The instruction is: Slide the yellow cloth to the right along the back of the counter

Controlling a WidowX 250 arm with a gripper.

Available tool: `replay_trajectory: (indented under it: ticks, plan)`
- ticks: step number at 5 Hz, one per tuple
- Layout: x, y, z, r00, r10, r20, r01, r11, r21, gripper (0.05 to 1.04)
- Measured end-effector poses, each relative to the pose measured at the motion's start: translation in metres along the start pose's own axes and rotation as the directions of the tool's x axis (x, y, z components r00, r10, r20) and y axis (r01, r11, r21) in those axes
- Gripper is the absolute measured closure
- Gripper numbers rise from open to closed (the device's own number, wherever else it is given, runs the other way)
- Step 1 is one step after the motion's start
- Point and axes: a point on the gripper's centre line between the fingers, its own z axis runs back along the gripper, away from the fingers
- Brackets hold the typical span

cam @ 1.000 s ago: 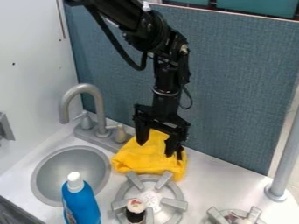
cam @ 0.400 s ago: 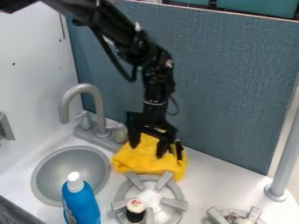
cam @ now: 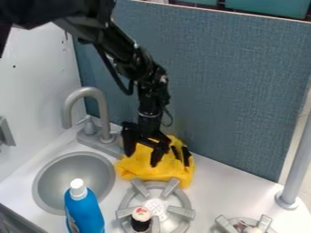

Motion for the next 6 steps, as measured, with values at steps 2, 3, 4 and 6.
replay_trajectory:
  ticks: [2,3,4,6]
  plan:
    - [0.027,-0.005,-0.018,0.996,0.087,0.038,-0.085,0.996,-0.038,0.083]
    - [0.036,-0.009,-0.022,0.991,0.125,0.039,-0.123,0.991,-0.061,0.083]
    - [0.04,-0.009,-0.033,0.989,0.151,0.009,-0.15,0.988,-0.041,0.083]
    - [0.048,-0.013,-0.043,0.995,0.099,0.015,-0.098,0.994,-0.055,0.083]
